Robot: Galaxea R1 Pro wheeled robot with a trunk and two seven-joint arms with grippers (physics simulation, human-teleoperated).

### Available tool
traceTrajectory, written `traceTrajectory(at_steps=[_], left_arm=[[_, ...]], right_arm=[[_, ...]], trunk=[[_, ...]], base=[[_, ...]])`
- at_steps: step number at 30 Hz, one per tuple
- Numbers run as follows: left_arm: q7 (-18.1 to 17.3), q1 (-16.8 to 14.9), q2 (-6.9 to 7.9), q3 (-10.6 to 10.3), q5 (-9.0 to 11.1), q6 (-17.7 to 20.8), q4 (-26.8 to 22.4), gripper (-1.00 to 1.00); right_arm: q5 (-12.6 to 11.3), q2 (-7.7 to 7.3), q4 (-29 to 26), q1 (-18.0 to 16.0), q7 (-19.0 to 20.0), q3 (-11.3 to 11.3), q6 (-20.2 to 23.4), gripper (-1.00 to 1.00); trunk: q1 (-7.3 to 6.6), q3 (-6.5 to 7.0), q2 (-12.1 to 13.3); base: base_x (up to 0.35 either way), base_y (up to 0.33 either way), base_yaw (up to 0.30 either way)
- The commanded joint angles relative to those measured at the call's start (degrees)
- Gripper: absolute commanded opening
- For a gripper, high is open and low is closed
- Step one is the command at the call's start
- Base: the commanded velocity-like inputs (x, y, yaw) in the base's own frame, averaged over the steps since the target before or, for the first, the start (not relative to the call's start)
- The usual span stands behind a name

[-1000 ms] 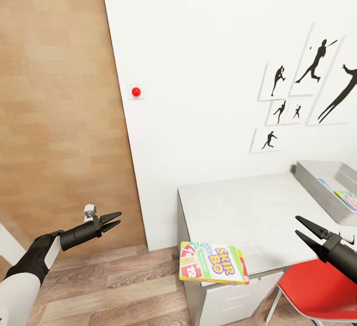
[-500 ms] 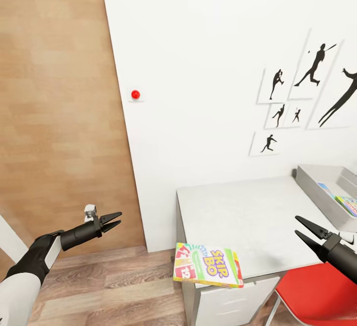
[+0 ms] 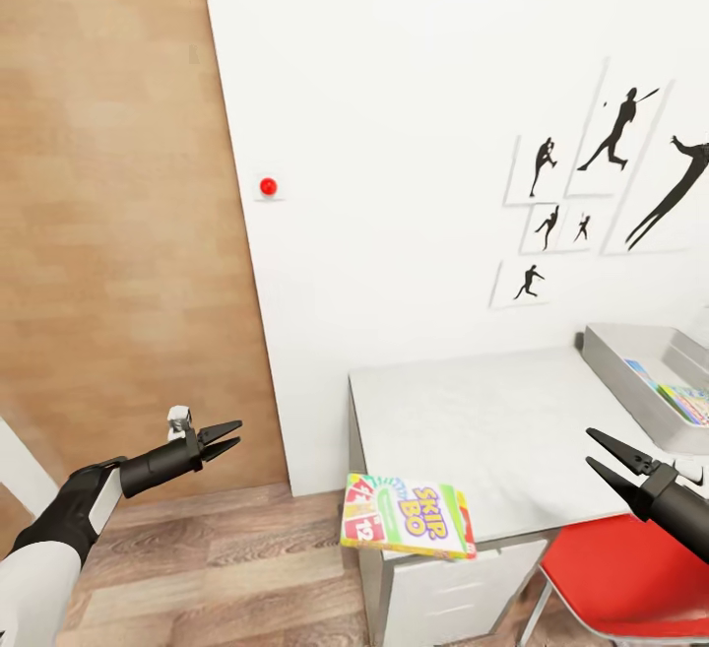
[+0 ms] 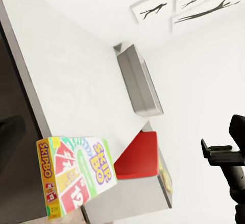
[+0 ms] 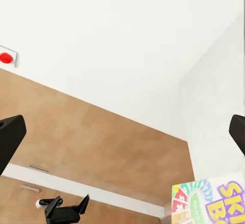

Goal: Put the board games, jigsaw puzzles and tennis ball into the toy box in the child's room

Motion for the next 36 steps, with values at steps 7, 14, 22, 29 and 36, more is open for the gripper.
traceTrajectory(at_steps=[7,14,22,29,36], left_arm=[[-0.1,-0.1,0.0,0.1,0.0,0.6,0.0,1.0],[-0.2,-0.1,0.0,0.1,0.0,0.6,0.0,1.0],[0.0,-0.1,-0.09,0.1,0.0,0.7,0.0,1.0],[0.4,-0.1,-0.1,0.1,-0.1,0.8,0.0,1.0],[0.8,-0.1,-0.13,0.2,-0.3,1.0,0.0,1.0]], right_arm=[[0.4,0.02,0.0,-0.1,0.5,-0.1,0.3,1.0],[0.4,0.03,0.0,-0.1,0.5,-0.1,0.3,1.0],[0.4,0.09,0.0,-0.1,0.5,0.1,0.3,1.0],[0.4,0.11,0.0,-0.1,0.5,0.1,0.3,1.0],[0.4,0.11,0.0,-0.1,0.5,0.2,0.3,1.0]], trunk=[[0.01,-0.13,-0.1],[0.01,-0.13,-0.1],[0.01,-0.13,-0.1],[0.67,-0.67,-1.3],[2.21,-1.92,-4.1]], base=[[-0.16,-0.129,0.0],[-0.019,-0.022,0.0],[-0.001,-0.001,0.0],[0.0,0.0,0.0],[0.0,0.0,0.0]])
